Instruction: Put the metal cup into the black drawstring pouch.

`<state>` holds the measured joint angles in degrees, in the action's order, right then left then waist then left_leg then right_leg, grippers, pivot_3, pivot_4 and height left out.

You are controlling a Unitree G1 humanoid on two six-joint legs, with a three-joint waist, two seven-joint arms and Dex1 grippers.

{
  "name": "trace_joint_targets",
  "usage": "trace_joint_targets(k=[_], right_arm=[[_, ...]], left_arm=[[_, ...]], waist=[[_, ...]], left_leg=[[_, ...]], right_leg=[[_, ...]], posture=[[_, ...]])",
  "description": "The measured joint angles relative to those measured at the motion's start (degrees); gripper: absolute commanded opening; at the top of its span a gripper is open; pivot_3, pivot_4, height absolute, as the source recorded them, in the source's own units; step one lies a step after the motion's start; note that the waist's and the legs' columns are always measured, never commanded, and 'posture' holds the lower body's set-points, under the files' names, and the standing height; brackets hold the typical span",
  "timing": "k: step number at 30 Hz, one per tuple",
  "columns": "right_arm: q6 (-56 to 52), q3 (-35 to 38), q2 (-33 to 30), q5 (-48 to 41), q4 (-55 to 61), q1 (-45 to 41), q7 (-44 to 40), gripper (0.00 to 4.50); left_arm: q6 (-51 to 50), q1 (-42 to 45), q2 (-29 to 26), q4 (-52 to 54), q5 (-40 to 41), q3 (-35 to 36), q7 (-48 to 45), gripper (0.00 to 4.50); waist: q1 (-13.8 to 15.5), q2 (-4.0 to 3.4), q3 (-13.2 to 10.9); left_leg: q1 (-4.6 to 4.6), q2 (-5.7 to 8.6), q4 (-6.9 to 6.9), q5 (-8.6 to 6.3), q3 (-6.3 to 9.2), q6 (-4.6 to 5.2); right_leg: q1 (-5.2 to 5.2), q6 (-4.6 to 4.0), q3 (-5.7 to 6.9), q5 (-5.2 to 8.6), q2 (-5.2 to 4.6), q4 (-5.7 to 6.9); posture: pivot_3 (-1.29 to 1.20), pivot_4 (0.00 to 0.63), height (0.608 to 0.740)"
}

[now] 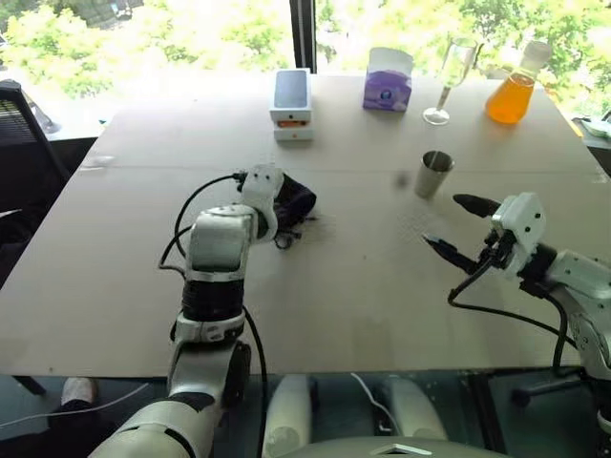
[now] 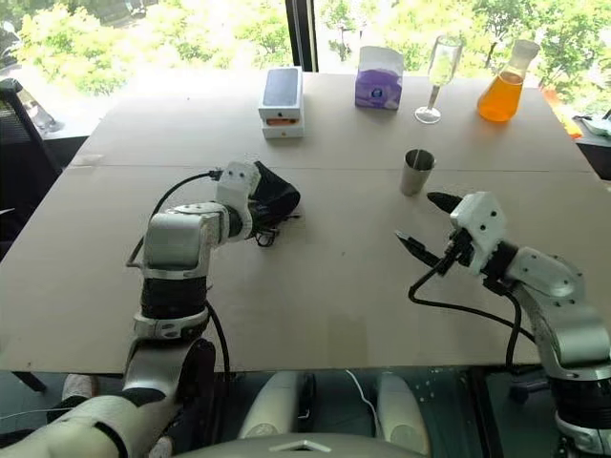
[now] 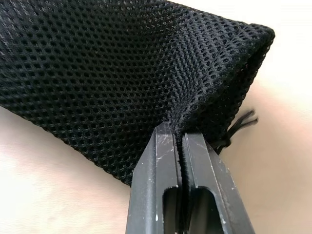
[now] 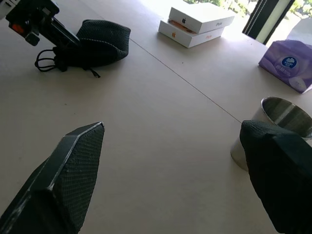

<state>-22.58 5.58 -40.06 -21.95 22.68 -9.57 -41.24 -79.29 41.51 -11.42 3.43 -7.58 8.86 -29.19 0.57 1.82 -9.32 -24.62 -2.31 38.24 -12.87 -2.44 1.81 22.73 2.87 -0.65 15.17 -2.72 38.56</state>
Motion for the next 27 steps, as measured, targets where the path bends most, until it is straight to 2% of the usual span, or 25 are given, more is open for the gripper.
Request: trace_joint_targets(k=[5, 7, 9, 12, 14, 16, 20, 27], right_arm=[[-10.38, -2.93, -4.68, 3.72, 0.85, -7.96, 2.33, 4.50], [-15.08, -4.24, -6.93, 3.57, -3.57, -15.04, 0.80, 4.50], [-16.48, -4.74, -7.66, 3.69, -5.46, -17.38, 0.05, 4.50], [-19.54, -8.83, -10.10, 5.27, -14.61, -25.54, -3.87, 4.50], [-18.99, -13.37, -11.07, 8.08, -21.99, -31.78, -7.78, 3.98], [-16.00, -17.32, -10.28, 11.67, -28.97, -36.44, -10.03, 3.22], [-10.81, -21.40, -4.74, 16.54, -39.62, -42.56, -11.42, 3.22], [-6.11, -23.99, -1.18, 19.87, -46.66, -48.36, -15.87, 3.22]], left_arm=[[-3.20, 1.44, 2.66, -1.28, 3.67, 6.25, 3.97, 0.06], [-3.49, 2.03, 4.09, -1.72, 5.06, 7.62, 6.45, 0.06], [-3.49, 2.03, 4.23, -1.71, 5.62, 7.94, 7.09, 0.06], [-3.41, 2.03, 4.76, -1.66, 6.78, 8.54, 9.12, 0.06], [-2.93, 1.82, 4.72, -1.66, 7.42, 8.26, 10.20, 0.00], [-1.84, 1.28, 3.97, -1.55, 7.91, 6.23, 10.65, 0.00], [-0.41, 0.74, 3.24, -1.34, 8.87, 3.84, 11.48, 0.00], [0.34, -1.05, 2.05, 0.72, 10.25, 1.85, 12.71, 0.00]], waist=[[0.05, 0.00, 0.00], [0.04, -0.01, 0.00], [0.28, 0.00, 0.00], [0.17, -0.02, 0.00], [0.12, -0.05, 0.02], [0.07, -0.08, 0.03], [0.14, -0.11, 0.04], [0.12, -0.16, 0.01]], left_leg=[[0.00, 0.00, 0.00, 0.00, 0.04, 0.00], [0.01, 0.03, 0.03, 0.00, -0.01, 0.00], [-0.04, 0.04, 0.06, 0.00, 0.08, 0.00], [-0.01, 0.06, 0.04, -0.01, 0.02, 0.01], [0.03, 0.06, 0.02, -0.01, 0.01, 0.01], [0.06, 0.06, 0.00, 0.00, 0.01, 0.01], [0.01, 0.05, 0.01, 0.01, -0.02, -0.02], [-0.03, 0.05, 0.00, 0.13, 0.01, -0.24]], right_leg=[[0.02, -0.01, 0.01, 0.00, 0.01, 0.06], [0.01, 0.00, -0.04, 0.00, -0.02, 0.07], [-0.01, 0.00, 0.07, 0.00, -0.03, 0.04], [0.00, -0.01, 0.01, 0.00, -0.06, 0.05], [0.00, -0.01, 0.00, 0.00, -0.06, 0.06], [0.00, -0.01, 0.00, 0.00, -0.05, 0.07], [0.02, -0.01, -0.03, -0.01, -0.07, 0.09], [0.05, -0.01, 0.02, -0.01, -0.10, 0.07]], posture=[[0.00, 0.150, 0.740], [0.00, 0.150, 0.740], [0.00, 0.150, 0.740], [0.00, 0.150, 0.740], [0.00, 0.150, 0.740], [0.00, 0.150, 0.740], [0.00, 0.150, 0.740], [0.00, 0.150, 0.740]])
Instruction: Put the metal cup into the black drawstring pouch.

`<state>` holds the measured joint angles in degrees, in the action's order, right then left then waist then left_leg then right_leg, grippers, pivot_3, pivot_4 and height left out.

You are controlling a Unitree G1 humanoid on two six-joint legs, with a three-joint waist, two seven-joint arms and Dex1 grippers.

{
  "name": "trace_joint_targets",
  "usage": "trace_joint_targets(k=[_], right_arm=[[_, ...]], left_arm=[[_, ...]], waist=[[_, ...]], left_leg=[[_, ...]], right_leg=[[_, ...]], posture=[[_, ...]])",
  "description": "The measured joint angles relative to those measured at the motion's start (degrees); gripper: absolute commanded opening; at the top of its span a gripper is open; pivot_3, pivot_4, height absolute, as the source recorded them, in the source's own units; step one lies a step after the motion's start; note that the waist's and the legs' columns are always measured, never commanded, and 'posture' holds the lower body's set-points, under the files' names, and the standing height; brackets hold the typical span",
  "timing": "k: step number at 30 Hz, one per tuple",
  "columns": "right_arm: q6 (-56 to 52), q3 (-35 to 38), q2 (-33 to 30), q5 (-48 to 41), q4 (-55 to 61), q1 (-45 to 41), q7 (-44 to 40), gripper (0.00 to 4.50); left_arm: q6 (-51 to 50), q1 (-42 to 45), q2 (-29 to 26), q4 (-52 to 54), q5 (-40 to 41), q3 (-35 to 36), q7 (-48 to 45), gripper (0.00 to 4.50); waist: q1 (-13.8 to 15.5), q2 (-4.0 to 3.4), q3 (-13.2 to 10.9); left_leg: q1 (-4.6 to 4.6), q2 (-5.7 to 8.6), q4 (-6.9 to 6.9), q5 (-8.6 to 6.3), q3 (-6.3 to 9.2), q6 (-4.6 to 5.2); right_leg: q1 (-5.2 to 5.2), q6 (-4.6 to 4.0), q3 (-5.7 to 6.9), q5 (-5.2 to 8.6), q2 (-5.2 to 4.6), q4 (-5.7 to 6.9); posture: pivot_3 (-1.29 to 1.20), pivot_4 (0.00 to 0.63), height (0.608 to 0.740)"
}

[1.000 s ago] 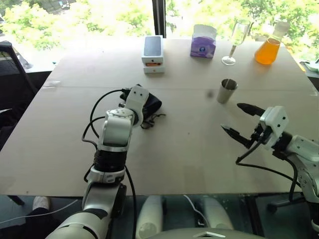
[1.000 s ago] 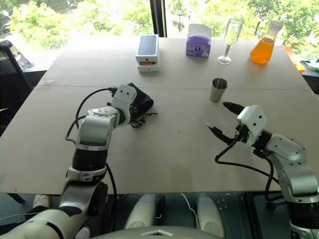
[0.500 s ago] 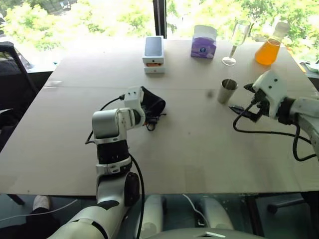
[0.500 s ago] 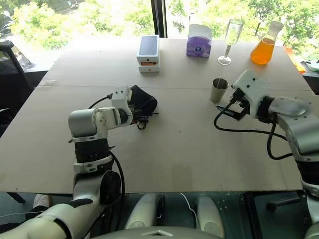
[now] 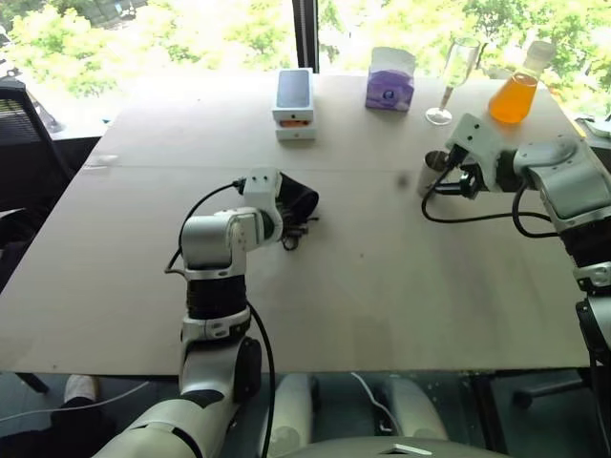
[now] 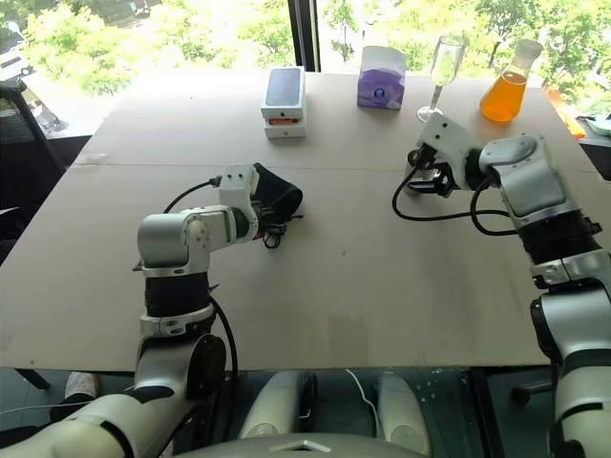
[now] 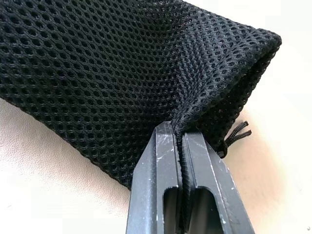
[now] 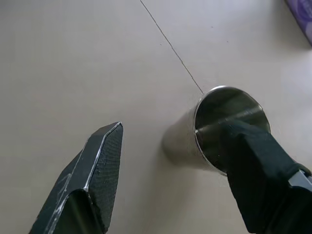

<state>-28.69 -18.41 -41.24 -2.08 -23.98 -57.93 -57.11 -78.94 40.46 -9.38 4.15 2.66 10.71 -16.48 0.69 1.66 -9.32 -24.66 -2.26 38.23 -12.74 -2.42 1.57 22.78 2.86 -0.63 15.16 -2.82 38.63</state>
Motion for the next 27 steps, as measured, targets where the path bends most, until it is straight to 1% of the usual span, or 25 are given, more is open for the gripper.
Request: trace_joint_targets(k=[7, 13, 15, 16, 17, 18, 19, 20, 21, 27], right_arm=[[6.19, -3.14, 3.96, 6.08, -11.53, -4.71, -2.68, 3.22], [10.64, -3.61, 7.14, 9.44, -20.13, -8.49, -3.17, 3.22], [11.78, -3.61, 7.99, 10.29, -22.06, -9.31, -3.17, 2.64], [12.61, -3.61, 8.67, 10.75, -23.67, -9.91, -3.12, 2.52], [13.53, -3.61, 9.35, 11.24, -25.39, -10.45, -2.98, 2.10], [14.28, -3.61, 9.79, 11.66, -26.58, -10.77, -2.91, 1.55], [15.41, -3.61, 10.23, 12.38, -27.89, -11.09, -2.71, 1.14], [16.22, -3.61, 10.48, 12.91, -28.85, -11.24, -2.57, 0.53], [16.65, -3.61, 10.59, 13.14, -29.29, -11.24, -2.59, 0.08], [20.36, -3.55, 11.03, 15.28, -32.12, -11.80, -2.55, 0.03]], left_arm=[[-0.02, -1.98, 0.34, 3.32, 1.37, -0.58, 2.79, 0.00], [-0.82, -3.04, 1.10, 5.52, 2.09, -0.40, 4.54, 0.00], [-1.14, -3.27, 1.52, 6.15, 2.15, -0.38, 5.06, 0.00], [-1.27, -3.44, 1.56, 6.48, 2.20, -0.33, 5.29, 0.00], [-1.43, -3.54, 1.64, 6.71, 2.33, -0.28, 5.54, 0.00], [-1.59, -3.61, 1.68, 6.91, 2.46, -0.21, 5.67, 0.00], [-1.77, -3.67, 1.77, 7.11, 2.63, -0.16, 5.87, 0.00], [-1.86, -3.69, 1.91, 7.23, 2.85, -0.07, 6.12, 0.00], [-1.92, -3.74, 1.93, 7.33, 3.05, -0.02, 6.29, 0.00], [-2.12, -4.10, 2.05, 7.92, 3.57, 0.05, 7.18, 0.00]], waist=[[-0.50, -0.03, -0.02], [-1.07, -0.05, -0.03], [-1.17, -0.05, -0.03], [-1.29, -0.05, -0.03], [-1.35, -0.05, -0.03], [-1.37, -0.05, -0.03], [-1.37, -0.05, -0.04], [-1.36, -0.05, -0.04], [-1.36, -0.05, -0.04], [-1.48, -0.05, -0.04]], left_leg=[[0.00, -0.01, -0.06, 0.00, -0.05, -0.02], [-0.05, 0.00, -0.11, 0.01, -0.11, -0.04], [-0.05, -0.01, -0.14, 0.01, -0.10, -0.05], [-0.05, -0.01, -0.15, 0.02, -0.12, -0.05], [-0.05, -0.01, -0.15, 0.02, -0.13, -0.05], [-0.05, -0.01, -0.16, 0.02, -0.15, -0.05], [-0.06, -0.02, -0.16, 0.02, -0.15, -0.05], [-0.06, -0.02, -0.17, 0.02, -0.15, -0.06], [-0.06, -0.03, -0.17, 0.02, -0.15, -0.06], [-0.04, -0.03, -0.20, 0.01, -0.18, -0.07]], right_leg=[[0.04, 0.00, -0.05, 0.00, -0.02, -0.01], [0.17, 0.00, -0.09, 0.00, -0.07, 0.03], [0.18, 0.00, -0.08, 0.00, -0.08, 0.03], [0.20, 0.00, -0.09, -0.01, -0.09, 0.04], [0.21, -0.01, -0.11, 0.00, -0.09, 0.05], [0.23, 0.00, -0.12, -0.01, -0.09, 0.06], [0.24, 0.00, -0.12, -0.01, -0.11, 0.07], [0.24, 0.00, -0.11, -0.01, -0.13, 0.07], [0.25, 0.00, -0.11, -0.01, -0.15, 0.07], [0.25, 0.00, -0.13, -0.01, -0.18, 0.08]], posture=[[0.00, 0.150, 0.740], [0.00, 0.150, 0.740], [0.00, 0.150, 0.740], [0.00, 0.150, 0.740], [0.00, 0.150, 0.740], [0.00, 0.150, 0.740], [0.00, 0.150, 0.740], [0.00, 0.150, 0.740], [0.00, 0.150, 0.740], [0.00, 0.150, 0.740]])
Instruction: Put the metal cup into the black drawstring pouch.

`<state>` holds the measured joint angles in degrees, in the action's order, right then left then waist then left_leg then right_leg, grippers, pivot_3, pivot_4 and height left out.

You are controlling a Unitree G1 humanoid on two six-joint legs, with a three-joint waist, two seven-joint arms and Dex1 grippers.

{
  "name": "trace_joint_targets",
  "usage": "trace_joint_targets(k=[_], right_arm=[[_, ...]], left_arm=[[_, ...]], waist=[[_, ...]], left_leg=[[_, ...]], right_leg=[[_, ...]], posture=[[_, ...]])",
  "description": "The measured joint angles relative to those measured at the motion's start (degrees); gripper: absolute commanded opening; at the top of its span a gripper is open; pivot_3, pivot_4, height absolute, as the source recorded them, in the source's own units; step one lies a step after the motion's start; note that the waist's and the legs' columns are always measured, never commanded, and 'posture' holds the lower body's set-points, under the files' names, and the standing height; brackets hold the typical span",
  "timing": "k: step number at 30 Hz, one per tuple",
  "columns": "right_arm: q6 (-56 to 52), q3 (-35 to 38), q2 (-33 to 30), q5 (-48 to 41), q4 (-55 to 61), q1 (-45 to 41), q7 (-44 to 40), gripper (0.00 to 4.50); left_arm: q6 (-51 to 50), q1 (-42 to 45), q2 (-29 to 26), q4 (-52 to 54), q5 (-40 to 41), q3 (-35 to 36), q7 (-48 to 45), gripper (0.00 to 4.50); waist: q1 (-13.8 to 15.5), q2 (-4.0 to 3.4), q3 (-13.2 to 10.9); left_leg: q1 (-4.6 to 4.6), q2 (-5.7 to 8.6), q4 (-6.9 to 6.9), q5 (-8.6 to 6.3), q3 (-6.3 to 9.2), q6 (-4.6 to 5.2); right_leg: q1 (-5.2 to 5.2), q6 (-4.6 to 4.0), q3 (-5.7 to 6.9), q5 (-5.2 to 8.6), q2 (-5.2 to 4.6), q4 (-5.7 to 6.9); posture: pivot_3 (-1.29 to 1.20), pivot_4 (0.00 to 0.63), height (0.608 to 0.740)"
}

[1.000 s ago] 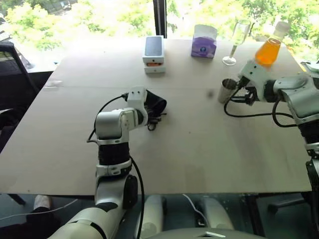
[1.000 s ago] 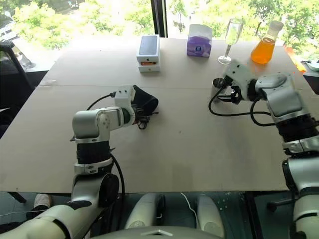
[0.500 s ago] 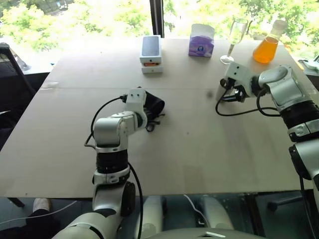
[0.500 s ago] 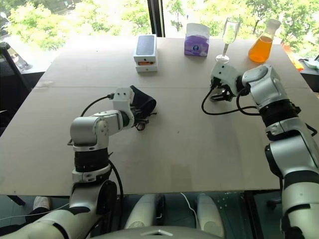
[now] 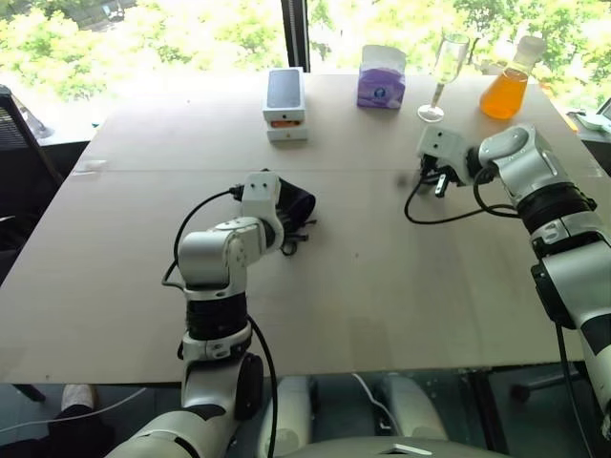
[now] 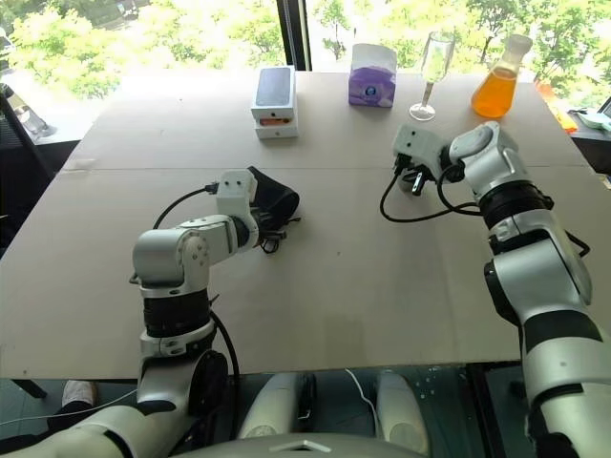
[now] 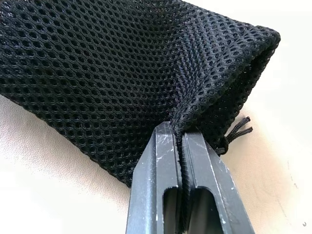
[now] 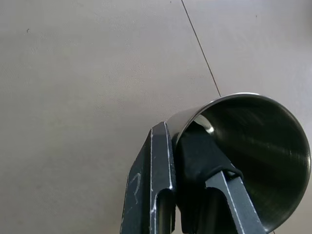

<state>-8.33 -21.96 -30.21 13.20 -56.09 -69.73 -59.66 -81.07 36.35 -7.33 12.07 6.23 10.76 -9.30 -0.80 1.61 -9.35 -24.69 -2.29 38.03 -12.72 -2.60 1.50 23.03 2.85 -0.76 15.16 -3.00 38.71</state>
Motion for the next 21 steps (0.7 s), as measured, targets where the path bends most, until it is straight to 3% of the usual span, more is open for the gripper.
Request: trace_joint_targets(k=[6, 9, 13, 17, 21], right_arm=[[-2.47, 3.44, -0.50, -2.47, 3.93, 1.44, -1.61, 0.03], [-12.09, 10.09, -2.25, -10.34, 22.08, 9.97, -4.99, 0.03], [-30.22, 16.83, -1.27, -20.90, 50.40, 26.06, -2.94, 0.03], [-42.47, 22.76, 7.67, -30.12, 70.24, 38.67, 6.01, 0.03], [-46.26, 26.49, 19.07, -36.88, 77.90, 44.98, 15.26, 0.03]], left_arm=[[-0.12, -0.03, -0.06, 0.09, 0.81, 0.22, 0.58, 0.00], [-0.68, 0.57, -0.11, -0.34, 1.70, 0.97, 0.46, 0.00], [-1.48, 1.23, -0.99, -1.00, 2.61, 1.36, 0.02, 0.00], [-2.09, 1.97, -2.03, -2.64, 4.09, 2.89, -1.10, 0.00], [-3.64, 3.86, -1.78, -5.13, 6.58, 6.27, -2.76, 0.00]], waist=[[0.04, -0.02, -0.01], [0.38, -0.02, -0.01], [0.63, -0.02, -0.01], [0.24, -0.03, -0.01], [0.18, -0.02, -0.01]], left_leg=[[-0.02, -0.01, -0.08, 0.00, 0.01, 0.00], [-0.08, -0.03, -0.19, 0.00, 0.12, 0.00], [-0.09, 0.00, -0.36, 0.00, 0.06, 0.01], [-0.03, -0.01, -0.39, -0.02, -0.01, 0.06], [-0.02, 0.02, -0.32, -0.06, 0.00, 0.16]], right_leg=[[0.02, 0.00, 0.01, 0.00, -0.06, -0.02], [0.03, 0.00, 0.07, 0.00, -0.09, -0.10], [0.10, 0.00, 0.04, 0.00, -0.12, -0.17], [0.19, 0.00, -0.05, 0.00, -0.09, 0.02], [0.20, 0.00, -0.04, 0.00, -0.02, 0.13]], posture=[[0.00, 0.150, 0.740], [0.00, 0.150, 0.740], [0.00, 0.150, 0.740], [0.00, 0.150, 0.740], [0.00, 0.150, 0.740]])
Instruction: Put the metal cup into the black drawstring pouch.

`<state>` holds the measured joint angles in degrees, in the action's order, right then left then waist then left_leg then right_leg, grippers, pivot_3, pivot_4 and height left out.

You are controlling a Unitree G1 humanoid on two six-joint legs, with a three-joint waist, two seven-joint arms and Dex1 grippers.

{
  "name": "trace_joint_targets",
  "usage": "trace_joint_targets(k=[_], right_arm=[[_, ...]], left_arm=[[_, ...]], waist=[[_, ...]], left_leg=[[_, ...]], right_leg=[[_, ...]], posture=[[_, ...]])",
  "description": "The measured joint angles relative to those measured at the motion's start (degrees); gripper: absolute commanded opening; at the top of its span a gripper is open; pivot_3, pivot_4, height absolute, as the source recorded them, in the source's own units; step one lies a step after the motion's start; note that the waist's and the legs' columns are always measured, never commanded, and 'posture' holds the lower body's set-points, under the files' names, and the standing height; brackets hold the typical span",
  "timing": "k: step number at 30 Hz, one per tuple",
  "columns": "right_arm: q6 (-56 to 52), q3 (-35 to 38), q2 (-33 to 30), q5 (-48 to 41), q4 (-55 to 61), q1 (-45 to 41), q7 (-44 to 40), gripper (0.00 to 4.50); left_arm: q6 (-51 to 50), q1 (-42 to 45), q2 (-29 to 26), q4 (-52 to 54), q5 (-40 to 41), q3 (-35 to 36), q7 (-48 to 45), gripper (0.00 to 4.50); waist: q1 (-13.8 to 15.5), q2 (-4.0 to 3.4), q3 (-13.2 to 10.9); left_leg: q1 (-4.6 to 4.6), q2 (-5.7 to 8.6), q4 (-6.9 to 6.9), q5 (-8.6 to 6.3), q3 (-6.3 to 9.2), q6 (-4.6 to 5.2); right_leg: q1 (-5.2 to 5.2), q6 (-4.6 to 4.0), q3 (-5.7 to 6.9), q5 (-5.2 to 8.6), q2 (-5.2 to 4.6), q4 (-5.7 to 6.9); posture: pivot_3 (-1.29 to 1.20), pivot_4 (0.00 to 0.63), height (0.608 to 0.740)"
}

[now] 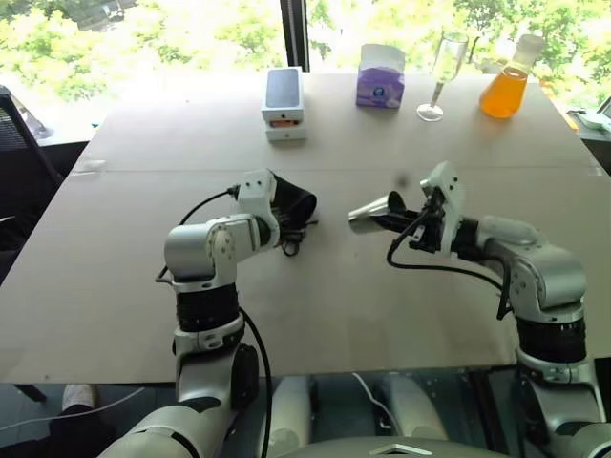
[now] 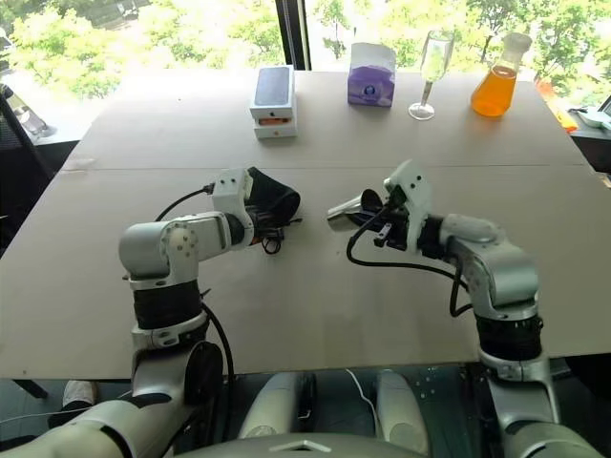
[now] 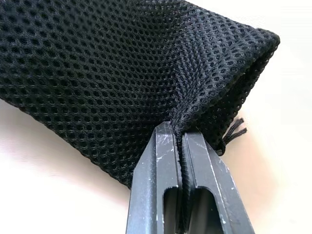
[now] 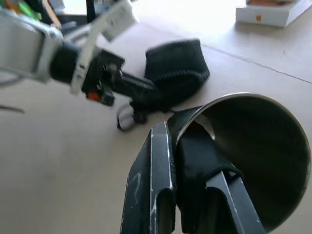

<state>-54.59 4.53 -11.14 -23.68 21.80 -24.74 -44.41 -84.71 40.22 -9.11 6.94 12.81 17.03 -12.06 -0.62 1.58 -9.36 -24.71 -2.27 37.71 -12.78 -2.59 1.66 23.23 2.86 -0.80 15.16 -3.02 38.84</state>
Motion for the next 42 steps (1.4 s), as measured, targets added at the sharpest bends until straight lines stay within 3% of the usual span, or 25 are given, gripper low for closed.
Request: trace_joint_targets(k=[5, 15, 21, 37, 42], right_arm=[[1.69, 0.24, 7.96, -3.41, -0.93, 1.64, 7.72, 0.03], [13.59, -5.02, 15.97, -2.35, -15.27, -0.93, 12.75, 0.03], [18.44, -5.27, 18.30, -2.10, -22.56, -1.33, 14.55, 0.03], [28.80, -10.48, 16.77, 4.35, -27.71, -1.68, 15.04, 0.03], [28.25, -9.82, 19.95, 1.13, -29.66, -1.80, 14.86, 0.03]], left_arm=[[-2.51, 1.72, -0.96, -3.06, 2.56, 3.30, -1.40, 0.00], [-6.37, 2.25, -3.21, -3.89, 6.42, 3.76, -4.05, 0.00], [-7.58, 2.23, -4.18, -2.75, 8.85, 3.62, -5.01, 0.00], [-7.69, 3.52, -1.80, 3.67, 15.62, 4.91, -4.07, 0.00], [-7.68, 4.79, -1.11, 4.61, 16.85, 4.72, -3.22, 0.00]], waist=[[-0.11, 0.01, 0.01], [-0.29, 0.02, 0.00], [-0.27, 0.02, -0.01], [-0.46, 0.03, 0.00], [-0.44, 0.03, 0.00]], left_leg=[[-0.03, 0.08, 0.02, 0.05, -0.03, -0.08], [-0.05, 0.05, 0.00, 0.08, -0.09, -0.14], [-0.05, 0.00, -0.04, 0.11, -0.09, -0.21], [-0.01, -0.03, -0.11, 0.12, -0.12, -0.23], [-0.04, -0.06, -0.17, 0.12, -0.11, -0.24]], right_leg=[[0.06, 0.00, -0.02, 0.00, 0.10, -0.01], [0.13, 0.00, -0.10, 0.00, 0.16, 0.00], [0.13, 0.00, -0.11, 0.00, 0.13, -0.01], [0.16, 0.00, -0.15, 0.00, 0.11, 0.01], [0.18, 0.00, -0.15, 0.00, 0.08, -0.02]], posture=[[0.00, 0.150, 0.740], [0.00, 0.150, 0.740], [0.00, 0.150, 0.740], [0.00, 0.150, 0.740], [0.00, 0.150, 0.740]])
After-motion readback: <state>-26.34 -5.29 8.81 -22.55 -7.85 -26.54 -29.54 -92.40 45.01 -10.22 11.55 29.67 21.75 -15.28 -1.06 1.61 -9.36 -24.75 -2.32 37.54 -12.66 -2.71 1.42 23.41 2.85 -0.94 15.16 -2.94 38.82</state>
